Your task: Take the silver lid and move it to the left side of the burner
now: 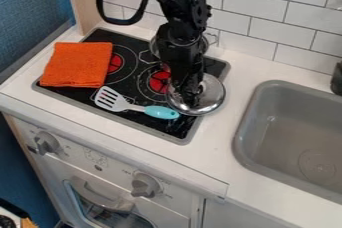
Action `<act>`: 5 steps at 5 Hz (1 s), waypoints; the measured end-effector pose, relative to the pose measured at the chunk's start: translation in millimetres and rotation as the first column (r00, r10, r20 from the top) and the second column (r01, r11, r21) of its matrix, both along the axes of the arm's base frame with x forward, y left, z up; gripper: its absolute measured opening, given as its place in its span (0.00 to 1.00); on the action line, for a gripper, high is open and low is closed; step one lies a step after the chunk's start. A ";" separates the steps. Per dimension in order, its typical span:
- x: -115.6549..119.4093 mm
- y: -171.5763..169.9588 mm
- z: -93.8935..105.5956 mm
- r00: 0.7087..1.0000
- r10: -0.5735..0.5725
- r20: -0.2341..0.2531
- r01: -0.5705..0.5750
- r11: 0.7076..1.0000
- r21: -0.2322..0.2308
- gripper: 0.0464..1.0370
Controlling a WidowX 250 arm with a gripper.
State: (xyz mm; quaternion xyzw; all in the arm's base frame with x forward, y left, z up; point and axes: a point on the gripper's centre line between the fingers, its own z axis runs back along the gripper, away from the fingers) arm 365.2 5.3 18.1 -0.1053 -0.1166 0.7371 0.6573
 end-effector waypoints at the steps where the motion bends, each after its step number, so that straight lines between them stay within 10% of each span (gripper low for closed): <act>1: -1.6 2.6 0.2 1.000 0.015 -0.011 -0.015 1.000 -0.020 0.56; 3: -1.1 4.8 6.8 1.000 0.025 0.002 -0.025 0.999 -0.031 0.97; 5: 6.3 7.7 60.9 0.989 0.054 0.139 -0.043 0.996 -0.078 0.96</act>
